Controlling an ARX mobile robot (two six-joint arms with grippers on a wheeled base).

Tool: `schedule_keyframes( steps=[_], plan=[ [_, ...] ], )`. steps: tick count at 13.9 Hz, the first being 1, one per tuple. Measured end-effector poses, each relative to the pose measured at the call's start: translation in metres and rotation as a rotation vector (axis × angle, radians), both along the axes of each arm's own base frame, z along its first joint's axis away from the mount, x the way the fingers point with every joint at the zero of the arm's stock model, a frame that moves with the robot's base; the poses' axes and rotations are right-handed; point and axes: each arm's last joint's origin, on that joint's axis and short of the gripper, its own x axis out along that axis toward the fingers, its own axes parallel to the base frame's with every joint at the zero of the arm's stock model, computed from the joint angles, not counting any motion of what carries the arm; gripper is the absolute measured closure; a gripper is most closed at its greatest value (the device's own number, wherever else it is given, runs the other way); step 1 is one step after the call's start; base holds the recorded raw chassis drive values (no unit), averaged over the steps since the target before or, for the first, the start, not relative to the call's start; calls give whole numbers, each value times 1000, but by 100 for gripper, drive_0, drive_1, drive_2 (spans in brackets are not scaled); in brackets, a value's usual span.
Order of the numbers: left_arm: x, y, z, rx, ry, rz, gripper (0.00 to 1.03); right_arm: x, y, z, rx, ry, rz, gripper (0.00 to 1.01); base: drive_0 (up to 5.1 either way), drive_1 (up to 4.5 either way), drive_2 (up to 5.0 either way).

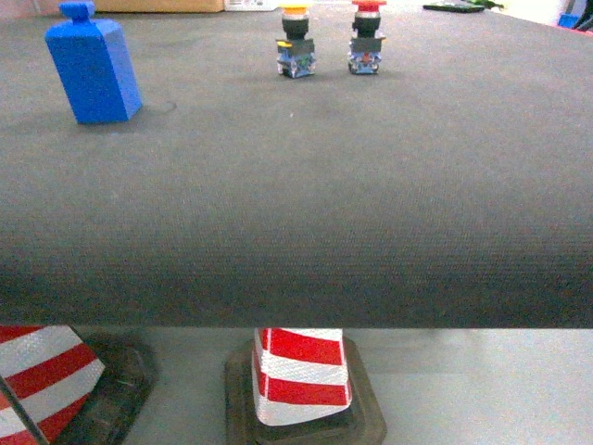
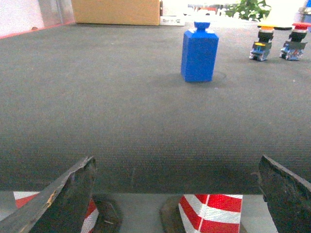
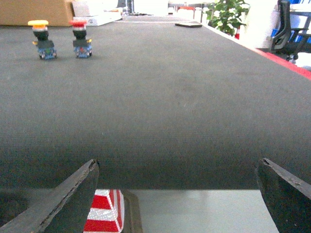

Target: Pick blue part to blue bin on bottom shelf

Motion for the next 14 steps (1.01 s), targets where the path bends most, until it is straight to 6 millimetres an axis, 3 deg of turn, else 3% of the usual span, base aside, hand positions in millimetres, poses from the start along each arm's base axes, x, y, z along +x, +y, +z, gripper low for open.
schedule_keyframes(
  steps=[14],
  plan=[
    [0, 0, 1, 0, -5, 1, 5, 0, 0, 0, -1, -5, 1, 3, 0, 0, 0]
  ],
)
